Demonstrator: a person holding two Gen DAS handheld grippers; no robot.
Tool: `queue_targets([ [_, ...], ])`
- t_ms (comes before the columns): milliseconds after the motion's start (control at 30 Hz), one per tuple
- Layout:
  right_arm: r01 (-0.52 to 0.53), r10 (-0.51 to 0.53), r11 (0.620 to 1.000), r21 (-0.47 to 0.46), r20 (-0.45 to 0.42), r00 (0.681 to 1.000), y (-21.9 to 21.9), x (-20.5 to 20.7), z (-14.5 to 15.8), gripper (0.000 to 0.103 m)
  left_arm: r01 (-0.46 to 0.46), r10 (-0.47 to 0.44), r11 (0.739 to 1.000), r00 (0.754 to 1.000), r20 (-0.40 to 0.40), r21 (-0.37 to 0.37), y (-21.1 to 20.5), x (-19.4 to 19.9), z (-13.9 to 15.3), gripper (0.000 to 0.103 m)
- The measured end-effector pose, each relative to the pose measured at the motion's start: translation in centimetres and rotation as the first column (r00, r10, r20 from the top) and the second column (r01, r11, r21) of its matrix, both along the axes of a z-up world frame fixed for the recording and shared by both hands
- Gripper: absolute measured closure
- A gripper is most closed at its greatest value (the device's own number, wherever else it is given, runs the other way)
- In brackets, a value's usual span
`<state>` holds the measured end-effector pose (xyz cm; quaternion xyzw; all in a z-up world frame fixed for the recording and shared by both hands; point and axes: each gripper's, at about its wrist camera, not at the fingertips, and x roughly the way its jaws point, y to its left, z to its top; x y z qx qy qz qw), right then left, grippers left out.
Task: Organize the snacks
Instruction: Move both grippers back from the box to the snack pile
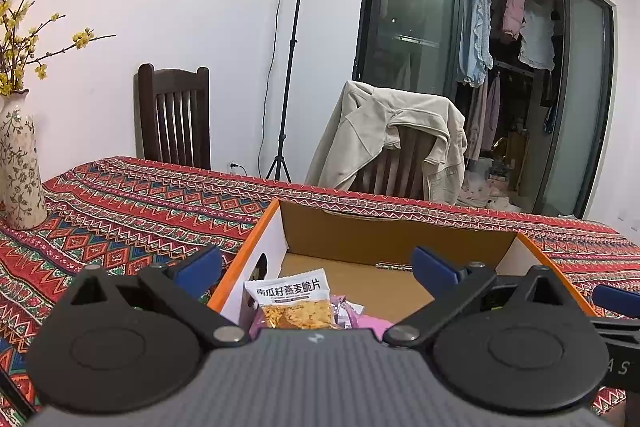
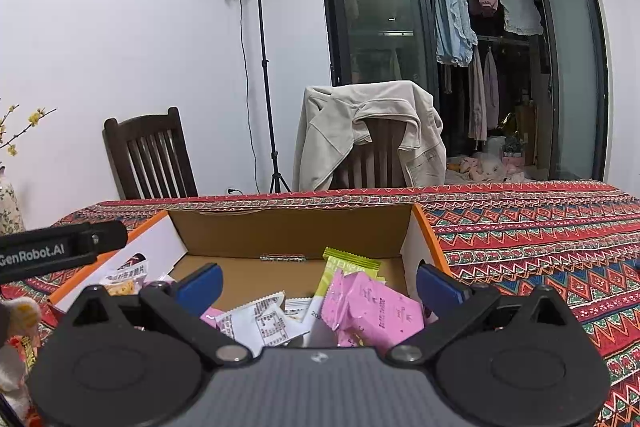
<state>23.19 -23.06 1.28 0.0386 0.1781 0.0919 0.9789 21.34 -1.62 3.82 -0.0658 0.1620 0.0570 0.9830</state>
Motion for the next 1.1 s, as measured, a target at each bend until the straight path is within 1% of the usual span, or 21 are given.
queue_targets([
  [167, 0.004, -0.004, 1.000, -0.010, 0.010, 1.000, 0.1, -0.4, 0.5, 0.000, 0.009, -0.009, 1.000, 1.000, 0.002, -0.003, 0.0, -0.3, 0.4, 0.000],
  [333, 0.007, -0.007, 1.000, -0.013, 0.027, 1.000, -0.2, -1.4, 1.7, 0.000, 0.020, -0.019, 1.000, 1.000, 0.006, -0.017, 0.0, -1.1, 1.6, 0.000],
  [467, 0.010, -0.010, 1.000, -0.024, 0.035, 0.999, -0.6, -3.0, 2.3, 0.000, 0.029, -0.028, 0.999, 1.000, 0.005, -0.022, 0.0, -2.4, 2.1, 0.000],
  [600, 0.007, -0.006, 0.999, -0.032, 0.023, 1.000, -1.1, -4.7, 2.3, 0.000, 0.035, -0.035, 0.999, 0.999, -0.002, -0.016, 0.1, -4.2, 2.4, 0.000],
  [900, -0.019, 0.019, 0.998, -0.056, -0.011, 1.000, -1.2, -8.7, 1.7, 0.000, 0.050, -0.050, 0.999, 0.998, -0.023, 0.005, 0.3, -8.5, 1.9, 0.000],
  [1100, -0.032, 0.030, 0.997, -0.067, -0.028, 0.999, -0.9, -11.1, 1.0, 0.000, 0.053, -0.052, 0.998, 0.998, -0.047, 0.020, 0.7, -10.9, 0.9, 0.000],
])
